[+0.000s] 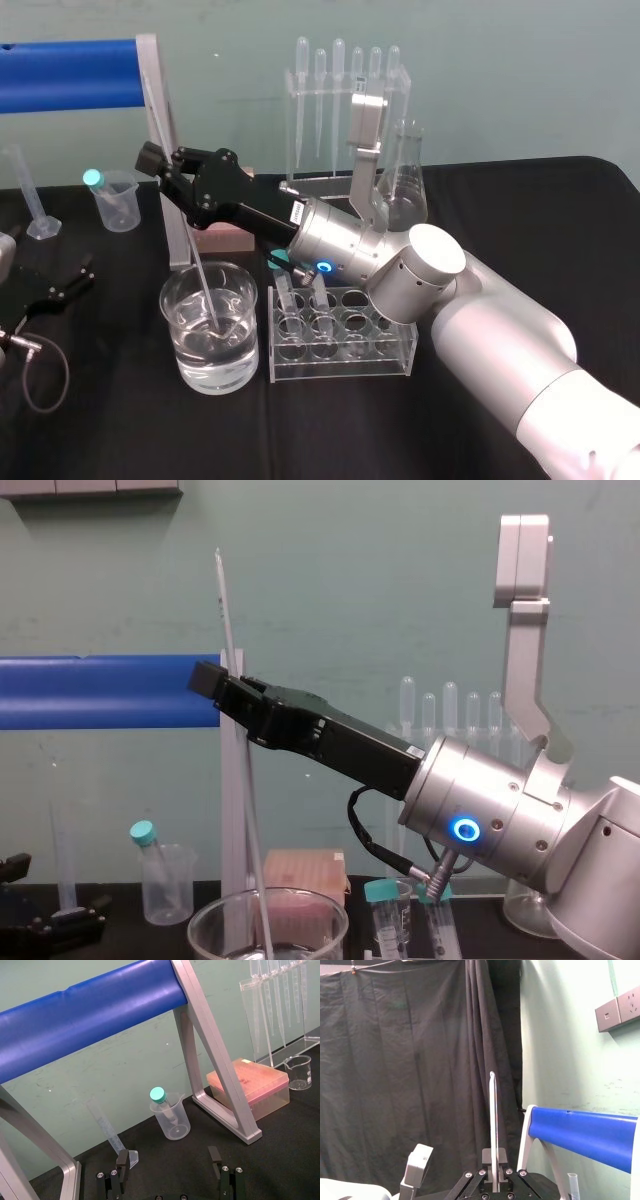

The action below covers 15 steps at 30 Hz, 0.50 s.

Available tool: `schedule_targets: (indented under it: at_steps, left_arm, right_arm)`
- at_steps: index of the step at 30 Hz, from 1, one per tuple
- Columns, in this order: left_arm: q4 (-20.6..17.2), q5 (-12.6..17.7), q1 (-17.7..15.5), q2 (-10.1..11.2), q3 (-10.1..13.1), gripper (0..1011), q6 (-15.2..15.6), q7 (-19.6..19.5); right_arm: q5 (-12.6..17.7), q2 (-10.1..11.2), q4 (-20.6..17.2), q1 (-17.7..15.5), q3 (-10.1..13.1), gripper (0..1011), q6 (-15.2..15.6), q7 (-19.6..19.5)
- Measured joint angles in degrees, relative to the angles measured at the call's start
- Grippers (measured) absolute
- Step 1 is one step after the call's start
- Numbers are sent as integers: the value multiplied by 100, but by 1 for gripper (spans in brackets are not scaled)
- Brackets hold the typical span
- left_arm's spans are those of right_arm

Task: Hold the thermometer with one hand and immerse one end into the beaker, then reinsert it into the test tube rack.

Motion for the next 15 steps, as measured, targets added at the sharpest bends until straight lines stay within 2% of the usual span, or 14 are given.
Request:
schedule_targets:
  at_steps: [15]
  left_arm:
    - [0, 0, 0, 0, 0, 1008, 0, 0]
  right_arm:
    - [0, 0, 0, 0, 0, 55, 0, 0]
